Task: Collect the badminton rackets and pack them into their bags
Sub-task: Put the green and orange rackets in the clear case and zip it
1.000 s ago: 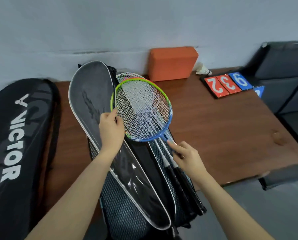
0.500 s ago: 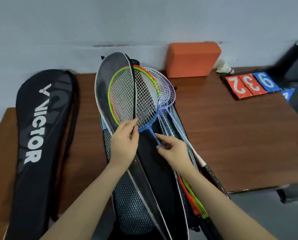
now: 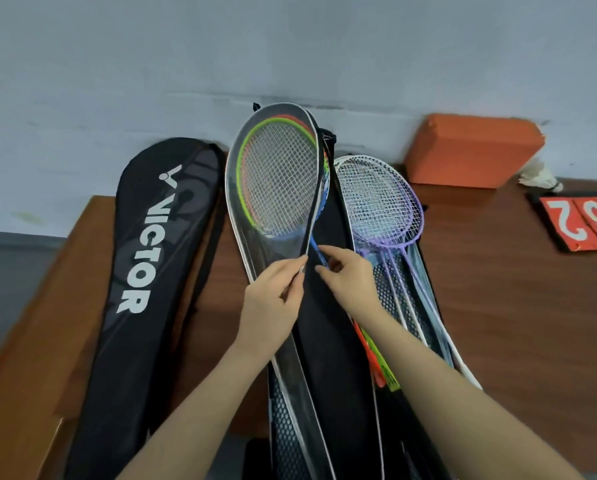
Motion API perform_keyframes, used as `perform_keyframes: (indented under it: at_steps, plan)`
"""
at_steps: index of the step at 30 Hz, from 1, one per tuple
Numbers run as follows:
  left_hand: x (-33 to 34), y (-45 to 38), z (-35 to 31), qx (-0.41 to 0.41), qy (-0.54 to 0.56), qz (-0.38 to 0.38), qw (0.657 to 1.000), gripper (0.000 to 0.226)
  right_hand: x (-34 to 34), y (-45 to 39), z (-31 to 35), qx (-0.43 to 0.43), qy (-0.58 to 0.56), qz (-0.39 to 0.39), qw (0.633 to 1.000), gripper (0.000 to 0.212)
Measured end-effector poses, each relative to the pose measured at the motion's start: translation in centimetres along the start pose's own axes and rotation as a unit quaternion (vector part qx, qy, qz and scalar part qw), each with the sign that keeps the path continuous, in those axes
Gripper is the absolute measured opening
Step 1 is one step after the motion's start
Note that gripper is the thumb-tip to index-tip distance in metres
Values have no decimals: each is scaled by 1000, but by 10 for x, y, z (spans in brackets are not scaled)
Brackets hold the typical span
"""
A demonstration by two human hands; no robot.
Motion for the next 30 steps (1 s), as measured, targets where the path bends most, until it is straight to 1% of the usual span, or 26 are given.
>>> perform_keyframes:
  at_steps: [5,7,11,13,15,16,17,19,22,26,30]
  plan:
    - [2,-13,23,-67,34,-10,997,25,23,-8,-16,17,38,72,997,43]
    - [8,-14,28,-74,43,2,996,24,22,-3,-20,11,35,96,995,42]
    - [25,-10,29,-75,32,27,996,28,2,20,-28,4,29,94,995,42]
    - [36,-11,27,-84,-8,60,995,41,-12,40,-33,-1,29,84,996,41]
    - [49,-7,23,-96,-104,118,983,66,-27,62,-41,5,23,80,996,41]
    - [53,-1,19,-97,-148,134,975,78,-35,74,-45,13,22,81,996,41]
    - [57,7,15,-94,-179,140,969,87,-42,86,-50,20,21,83,996,41]
    - [63,29,6,-87,-216,135,963,95,-55,107,-59,33,14,83,996,40]
    - [70,75,-2,-122,-263,137,947,90,-71,135,-68,28,30,102,994,42]
    - [79,142,-11,-181,-297,137,928,77,-84,172,-79,-3,99,160,982,47]
    - [77,177,-18,-234,-288,122,920,67,-92,199,-89,28,94,171,980,57]
Point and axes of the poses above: each hand's wrist, its own y-axis away from the middle knuckle, its own x-axis out of the palm, z = x × y, the point moved 3 cm from there along -y, towards the middle knuckle, and after that the axes turned 5 degrees about -x, right-handed, at the moved point
